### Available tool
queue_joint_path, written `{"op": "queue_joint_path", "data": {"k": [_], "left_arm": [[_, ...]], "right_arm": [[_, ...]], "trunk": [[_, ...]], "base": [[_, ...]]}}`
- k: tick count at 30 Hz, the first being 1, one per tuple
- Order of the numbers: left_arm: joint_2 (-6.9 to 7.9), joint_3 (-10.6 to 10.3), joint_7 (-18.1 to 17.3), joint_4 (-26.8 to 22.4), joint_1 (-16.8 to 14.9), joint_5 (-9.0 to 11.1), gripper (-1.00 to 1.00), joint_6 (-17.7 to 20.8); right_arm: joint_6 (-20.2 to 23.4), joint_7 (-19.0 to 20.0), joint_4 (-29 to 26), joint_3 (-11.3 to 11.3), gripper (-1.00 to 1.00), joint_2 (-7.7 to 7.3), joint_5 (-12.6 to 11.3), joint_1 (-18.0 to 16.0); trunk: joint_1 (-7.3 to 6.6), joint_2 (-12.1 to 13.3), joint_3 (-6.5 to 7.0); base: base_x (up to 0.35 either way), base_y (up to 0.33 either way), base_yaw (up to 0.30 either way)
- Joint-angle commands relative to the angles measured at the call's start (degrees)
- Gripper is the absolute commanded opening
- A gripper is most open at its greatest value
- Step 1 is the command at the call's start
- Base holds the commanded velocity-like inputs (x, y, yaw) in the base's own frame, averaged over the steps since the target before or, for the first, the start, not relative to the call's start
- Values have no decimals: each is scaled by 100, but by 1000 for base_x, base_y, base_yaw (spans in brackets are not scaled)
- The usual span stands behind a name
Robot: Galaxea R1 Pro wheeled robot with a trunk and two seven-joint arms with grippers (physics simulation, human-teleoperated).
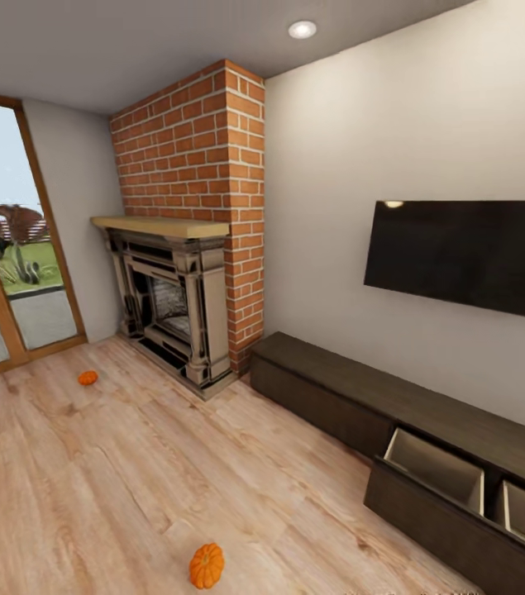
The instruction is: Place each of the two pumpkins and all three candles from the living room inside a cabinet in the living room (use any cabinet), then make sure every cabinet is closed, and position the cauldron so it is next to a table in the living room.
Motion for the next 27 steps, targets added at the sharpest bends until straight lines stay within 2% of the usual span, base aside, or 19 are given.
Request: {"op": "queue_joint_path", "data": {"k": [1, 5, 9, 12, 17, 21, 27], "left_arm": [[-1, 23, 17, -11, -2, 27, 100, 30], [-1, 18, -1, -10, -2, 27, 100, 107], [8, 17, -16, -10, 11, 27, 100, 581], [79, 16, -24, -13, 232, 22, 100, 760], [147, 16, -27, -16, 381, 19, 100, 811], [164, 16, -27, -18, 407, 13, 100, 820], [166, 16, -27, -19, 411, 11, 100, 821]], "right_arm": [[-27, -8, 11, 52, -100, 5, -59, -7], [-27, -11, 11, 51, -100, 0, -59, -7], [-18, -19, 8, 45, -100, -26, -54, -7], [-10, -29, 10, 44, -100, -36, -46, -7], [-2, -24, 11, 41, -100, -41, -42, 76], [-15, -18, 11, 36, -100, -52, -48, 237], [-24, -10, 11, 35, -100, -78, -55, 261]], "trunk": [[2, -8, -4], [2, -8, 12], [2, -8, 26], [2, -8, 38], [2, -8, 59], [2, -8, 70], [2, -8, 74]], "base": [[0, -259, -218], [0, -188, -221], [0, -70, -234], [0, -57, -240], [0, -80, -241], [0, -19, -246], [0, -78, -252]]}}
